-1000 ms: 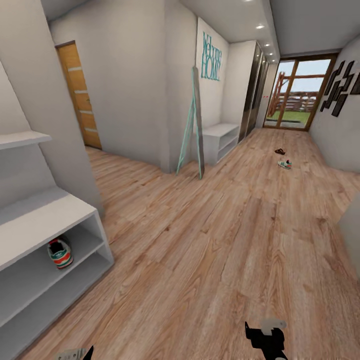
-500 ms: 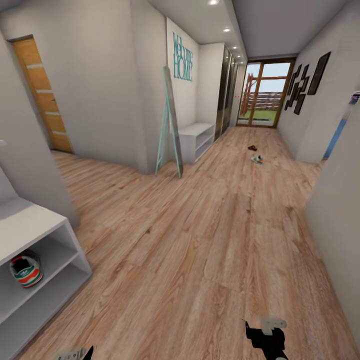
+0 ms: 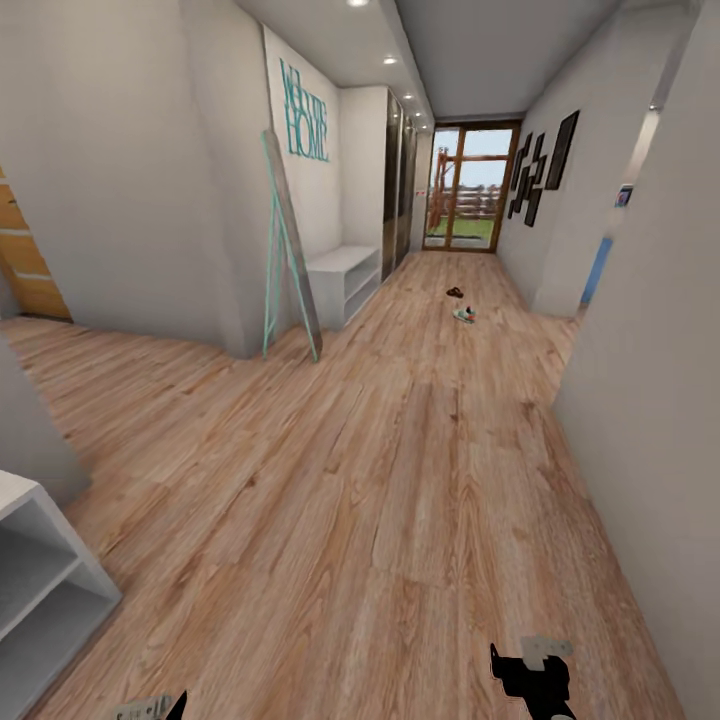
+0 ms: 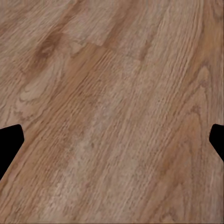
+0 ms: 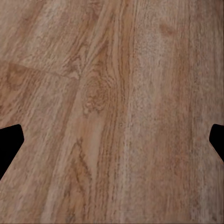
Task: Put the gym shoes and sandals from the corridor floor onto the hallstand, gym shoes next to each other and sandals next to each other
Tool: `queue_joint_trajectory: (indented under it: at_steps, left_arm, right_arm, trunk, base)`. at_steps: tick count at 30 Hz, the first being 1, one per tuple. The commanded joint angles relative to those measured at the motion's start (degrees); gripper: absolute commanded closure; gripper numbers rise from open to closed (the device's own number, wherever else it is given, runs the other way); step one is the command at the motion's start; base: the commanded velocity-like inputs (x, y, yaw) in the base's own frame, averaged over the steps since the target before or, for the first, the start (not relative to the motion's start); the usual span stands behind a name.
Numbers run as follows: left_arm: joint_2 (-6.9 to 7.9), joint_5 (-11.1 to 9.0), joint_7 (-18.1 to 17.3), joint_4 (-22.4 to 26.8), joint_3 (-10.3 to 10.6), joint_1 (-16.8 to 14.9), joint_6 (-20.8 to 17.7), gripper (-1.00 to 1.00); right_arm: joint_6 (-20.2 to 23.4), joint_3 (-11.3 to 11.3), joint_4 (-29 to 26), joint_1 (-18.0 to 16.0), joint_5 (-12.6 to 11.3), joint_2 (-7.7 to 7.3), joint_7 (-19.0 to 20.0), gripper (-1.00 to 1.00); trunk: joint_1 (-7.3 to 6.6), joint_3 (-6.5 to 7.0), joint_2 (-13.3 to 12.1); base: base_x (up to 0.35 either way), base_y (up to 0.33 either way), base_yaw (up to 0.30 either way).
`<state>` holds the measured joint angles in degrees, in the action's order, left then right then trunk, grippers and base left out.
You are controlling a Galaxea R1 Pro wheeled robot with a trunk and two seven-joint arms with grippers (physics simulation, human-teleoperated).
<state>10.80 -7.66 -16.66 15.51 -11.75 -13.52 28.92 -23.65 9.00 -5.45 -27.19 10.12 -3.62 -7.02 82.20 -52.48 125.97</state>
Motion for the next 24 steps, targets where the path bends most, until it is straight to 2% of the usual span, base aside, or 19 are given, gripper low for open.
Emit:
queue_joint_trajectory:
  at_steps: [1, 18, 24]
  left_arm:
    - [0.01, -0.6, -0.56, -0.04, -0.12, -0.02, 0.0, -1.0]
    - [0.01, -0.67, -0.56, -0.06, -0.12, -0.02, 0.0, -1.0]
    - [0.01, -0.68, -0.56, -0.05, -0.13, -0.02, 0.0, -1.0]
  right_arm:
    - [-0.17, 0.41, 0.09, -0.06, 0.61, 0.02, -0.18, -1.0]
    - [-0.17, 0.38, 0.17, -0.06, 0.61, 0.19, 0.04, -1.0]
    - [-0.17, 0.4, 0.18, -0.06, 0.61, 0.2, 0.01, -1.0]
  trunk:
    - [0.02, -0.05, 0.02]
    - [0.02, -0.05, 0.02]
    - [0.02, -0.05, 0.02]
  base:
    - [0.322, 0.0, -0.3]
    - [0.335, 0.0, -0.295]
    - [0.337, 0.0, -0.137]
